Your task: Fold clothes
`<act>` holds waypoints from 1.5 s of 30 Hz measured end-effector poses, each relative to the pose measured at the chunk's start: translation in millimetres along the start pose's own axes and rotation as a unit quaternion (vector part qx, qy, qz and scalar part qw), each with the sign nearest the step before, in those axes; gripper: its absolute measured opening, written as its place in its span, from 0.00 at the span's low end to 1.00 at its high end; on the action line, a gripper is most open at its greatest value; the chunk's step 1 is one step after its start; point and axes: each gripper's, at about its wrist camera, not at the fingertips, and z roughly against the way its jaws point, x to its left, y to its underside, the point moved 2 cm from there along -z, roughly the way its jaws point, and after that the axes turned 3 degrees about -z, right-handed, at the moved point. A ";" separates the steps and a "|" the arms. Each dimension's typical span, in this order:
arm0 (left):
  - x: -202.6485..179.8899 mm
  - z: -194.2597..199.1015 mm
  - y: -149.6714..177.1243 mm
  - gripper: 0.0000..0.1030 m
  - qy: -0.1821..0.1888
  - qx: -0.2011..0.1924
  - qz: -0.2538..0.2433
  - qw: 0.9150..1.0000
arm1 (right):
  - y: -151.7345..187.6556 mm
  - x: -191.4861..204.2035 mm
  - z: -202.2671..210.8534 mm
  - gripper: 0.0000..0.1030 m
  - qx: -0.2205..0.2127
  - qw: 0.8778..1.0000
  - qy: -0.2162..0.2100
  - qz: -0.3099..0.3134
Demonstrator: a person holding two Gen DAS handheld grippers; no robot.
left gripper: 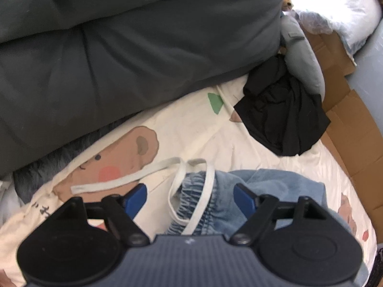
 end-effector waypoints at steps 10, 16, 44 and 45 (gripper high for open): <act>-20.4 -12.5 -34.7 0.84 0.007 0.021 -0.030 0.999 | 2.7 31.8 -21.2 0.55 0.012 0.999 -0.035 0.018; -32.8 -35.7 -57.4 0.87 0.005 0.045 -0.042 0.998 | 13.9 45.3 -33.5 0.55 0.026 0.998 -0.055 0.026; 0.3 -153.9 -52.1 0.69 -0.037 0.243 0.025 0.969 | 38.1 82.1 -54.6 0.55 0.042 0.994 -0.081 0.067; 1.7 -152.8 -53.0 0.58 -0.031 0.243 0.030 0.969 | 39.0 84.3 -54.5 0.55 0.043 0.993 -0.082 0.072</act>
